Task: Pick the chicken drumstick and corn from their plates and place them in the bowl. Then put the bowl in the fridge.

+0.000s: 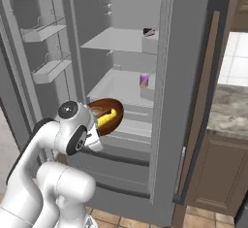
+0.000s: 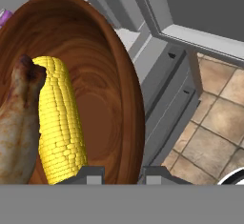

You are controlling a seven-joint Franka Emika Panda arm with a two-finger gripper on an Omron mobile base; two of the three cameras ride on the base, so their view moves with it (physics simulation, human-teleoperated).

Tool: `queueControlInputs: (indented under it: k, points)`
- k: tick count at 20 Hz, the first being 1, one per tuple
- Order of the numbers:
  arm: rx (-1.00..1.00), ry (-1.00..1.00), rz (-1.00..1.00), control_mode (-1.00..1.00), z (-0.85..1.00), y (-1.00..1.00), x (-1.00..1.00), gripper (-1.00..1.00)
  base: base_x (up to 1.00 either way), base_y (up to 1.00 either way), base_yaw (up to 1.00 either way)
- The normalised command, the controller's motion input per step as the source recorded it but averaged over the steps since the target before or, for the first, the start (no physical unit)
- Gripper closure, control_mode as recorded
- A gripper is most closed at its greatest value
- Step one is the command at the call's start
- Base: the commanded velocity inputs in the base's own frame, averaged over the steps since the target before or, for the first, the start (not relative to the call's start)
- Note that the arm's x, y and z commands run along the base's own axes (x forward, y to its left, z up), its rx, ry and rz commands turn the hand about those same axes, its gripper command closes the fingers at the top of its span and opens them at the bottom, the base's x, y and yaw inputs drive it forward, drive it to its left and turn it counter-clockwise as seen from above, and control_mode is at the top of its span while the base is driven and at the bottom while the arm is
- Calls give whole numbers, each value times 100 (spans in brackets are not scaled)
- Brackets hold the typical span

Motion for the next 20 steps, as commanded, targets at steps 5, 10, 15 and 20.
queueControlInputs:
  k: [5, 10, 15, 20]
  points:
    - [0, 0, 0, 100, 0, 0, 0, 100, 49, -28, 17]
    - [0, 0, 0, 100, 0, 0, 0, 100, 49, -30, 10]
    - [0, 0, 0, 100, 0, 0, 0, 100, 46, -30, 5]
    - [0, 0, 0, 100, 0, 0, 0, 100, 34, -30, 1]
